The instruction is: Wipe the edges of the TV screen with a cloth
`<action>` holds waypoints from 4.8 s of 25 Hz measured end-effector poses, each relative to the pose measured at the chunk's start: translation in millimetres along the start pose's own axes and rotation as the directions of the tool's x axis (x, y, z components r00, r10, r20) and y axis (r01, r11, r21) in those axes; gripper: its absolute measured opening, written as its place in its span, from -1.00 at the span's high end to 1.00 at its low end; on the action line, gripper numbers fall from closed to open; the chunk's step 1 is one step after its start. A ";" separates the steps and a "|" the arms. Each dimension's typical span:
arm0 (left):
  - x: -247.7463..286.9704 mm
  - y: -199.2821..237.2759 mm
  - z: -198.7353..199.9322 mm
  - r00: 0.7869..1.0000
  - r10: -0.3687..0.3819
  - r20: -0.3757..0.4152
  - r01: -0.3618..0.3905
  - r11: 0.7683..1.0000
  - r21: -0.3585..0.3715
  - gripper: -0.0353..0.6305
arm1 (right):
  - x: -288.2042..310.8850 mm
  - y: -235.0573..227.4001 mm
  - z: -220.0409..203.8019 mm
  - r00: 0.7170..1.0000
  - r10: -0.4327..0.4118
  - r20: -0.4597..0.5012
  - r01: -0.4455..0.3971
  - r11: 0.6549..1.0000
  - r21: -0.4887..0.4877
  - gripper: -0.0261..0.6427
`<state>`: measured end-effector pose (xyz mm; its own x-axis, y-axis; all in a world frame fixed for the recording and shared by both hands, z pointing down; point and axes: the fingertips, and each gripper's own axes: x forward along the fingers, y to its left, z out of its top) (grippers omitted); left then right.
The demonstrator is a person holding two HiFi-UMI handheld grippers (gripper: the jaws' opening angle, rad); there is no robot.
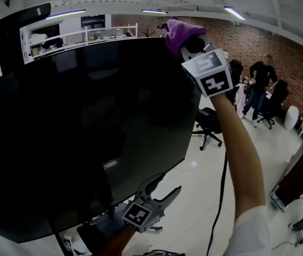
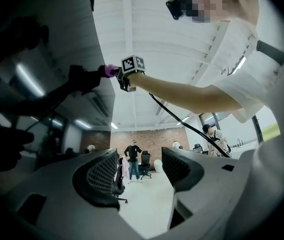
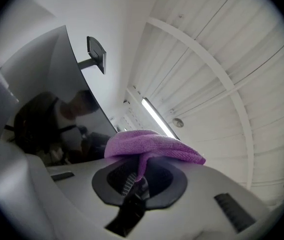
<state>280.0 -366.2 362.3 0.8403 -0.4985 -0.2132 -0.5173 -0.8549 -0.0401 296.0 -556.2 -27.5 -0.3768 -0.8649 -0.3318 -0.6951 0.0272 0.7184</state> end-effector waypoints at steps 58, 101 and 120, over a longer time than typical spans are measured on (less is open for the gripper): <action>18.2 12.8 -195.2 0.964 0.162 -0.211 -0.193 0.971 -0.139 0.09 | -226.8 401.6 -613.9 0.726 0.502 -0.470 0.126 0.575 0.809 0.78; -629.2 29.9 -62.6 0.280 0.956 -0.083 -0.959 0.283 0.029 0.09 | -328.6 944.9 31.2 0.267 0.922 0.279 -0.668 -0.032 0.744 0.78; -833.6 -62.2 -21.6 -0.136 0.991 -0.001 -0.986 -0.136 0.101 0.09 | -395.9 1127.6 298.6 -0.014 0.898 0.439 -0.744 -0.303 0.596 0.78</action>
<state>-384.8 99.4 563.5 -0.6269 -0.7790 -0.0099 -0.7745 0.6218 0.1168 -521.4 -33.4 731.4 -0.8883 0.2564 0.3811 0.1258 0.9338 -0.3350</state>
